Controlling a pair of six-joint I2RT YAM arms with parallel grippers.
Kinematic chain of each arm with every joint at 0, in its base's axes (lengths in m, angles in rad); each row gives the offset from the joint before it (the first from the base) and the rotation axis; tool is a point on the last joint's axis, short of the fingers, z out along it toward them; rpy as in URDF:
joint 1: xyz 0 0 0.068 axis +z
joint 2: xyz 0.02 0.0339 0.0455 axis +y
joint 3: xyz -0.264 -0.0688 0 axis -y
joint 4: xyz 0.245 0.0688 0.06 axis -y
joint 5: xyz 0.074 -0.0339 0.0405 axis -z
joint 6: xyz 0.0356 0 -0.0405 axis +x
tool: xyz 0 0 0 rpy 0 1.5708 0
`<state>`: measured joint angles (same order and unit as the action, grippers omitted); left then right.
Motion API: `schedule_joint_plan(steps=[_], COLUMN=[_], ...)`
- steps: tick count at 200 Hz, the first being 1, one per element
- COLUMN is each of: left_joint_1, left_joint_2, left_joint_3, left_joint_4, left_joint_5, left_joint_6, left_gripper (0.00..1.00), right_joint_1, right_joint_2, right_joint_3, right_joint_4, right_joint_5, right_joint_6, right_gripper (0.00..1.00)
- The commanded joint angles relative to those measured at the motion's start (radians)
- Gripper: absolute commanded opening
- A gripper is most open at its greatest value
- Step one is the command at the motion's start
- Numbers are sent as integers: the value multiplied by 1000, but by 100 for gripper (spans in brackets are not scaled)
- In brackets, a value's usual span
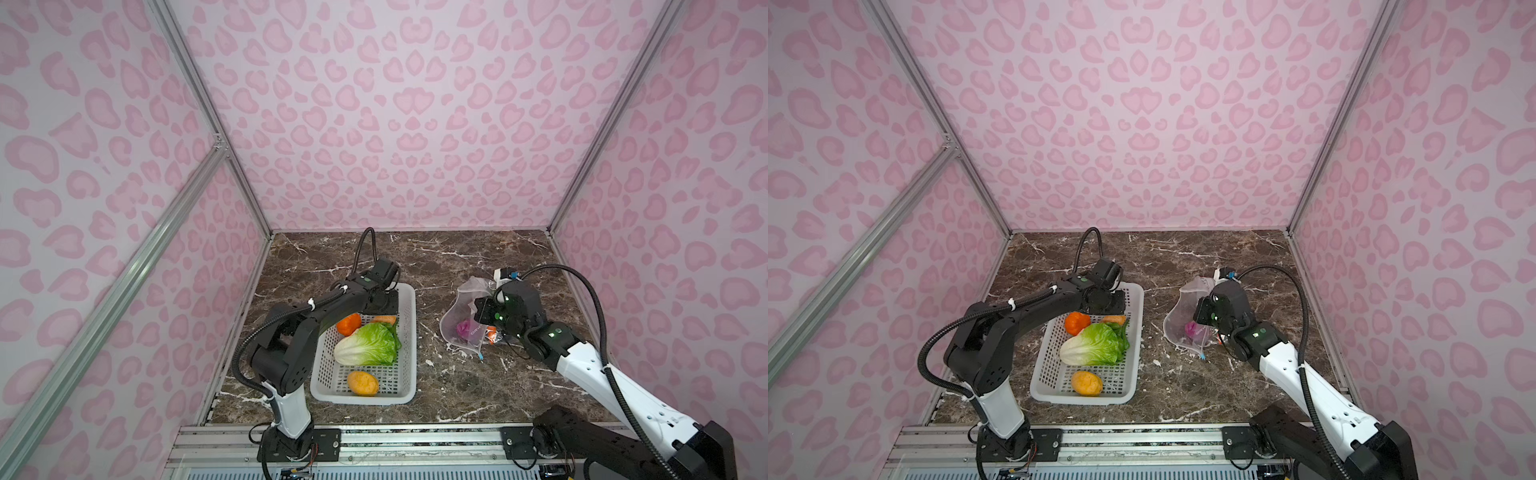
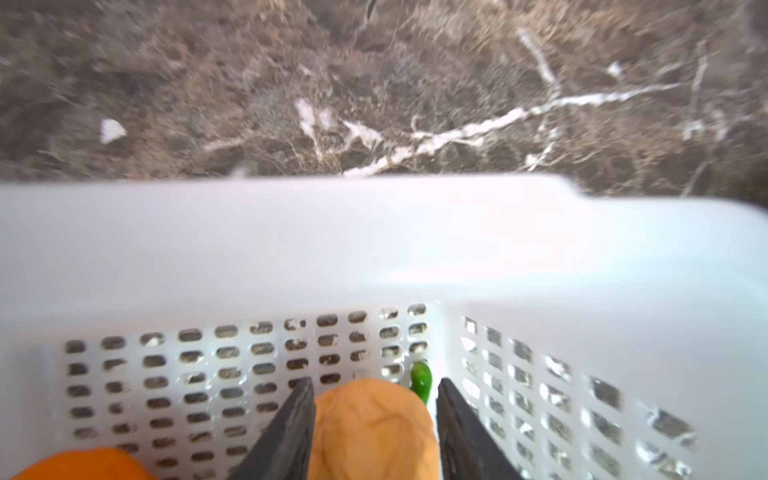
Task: Place the food in the zip-top bag and seal the zipper
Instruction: 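Lower the left gripper into the basket around the brown potato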
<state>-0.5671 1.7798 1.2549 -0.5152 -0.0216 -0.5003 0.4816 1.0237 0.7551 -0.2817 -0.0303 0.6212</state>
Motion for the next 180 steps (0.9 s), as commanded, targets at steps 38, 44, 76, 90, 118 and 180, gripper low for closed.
schedule_joint_plan(steps=[38,44,76,90,118,180], left_joint_1=[3,3,1,-2,-11,-27], left_joint_2=[-56,-51,-36,-39,-30,54], left_joint_3=[-15,-18,-43,-64,-84,-35], left_joint_4=[-19,-22,-38,-40,-50,-23], left_joint_5=[-34,-28,20,25,34,34], left_joint_6=[5,0,-29,-44,-52,-53], left_gripper=[55,58,71,73,77,81], right_joint_1=[-1,0,0,-1,0,0], right_joint_2=[3,3,3,1,2,4], right_joint_3=[-2,-5,-10,-12,-14,-14], right_joint_4=[10,12,9,10,15,11], right_joint_5=[7,7,8,12,17,11], right_joint_6=[5,5,5,3,3,6], right_gripper=[0,0,0,0,0,0])
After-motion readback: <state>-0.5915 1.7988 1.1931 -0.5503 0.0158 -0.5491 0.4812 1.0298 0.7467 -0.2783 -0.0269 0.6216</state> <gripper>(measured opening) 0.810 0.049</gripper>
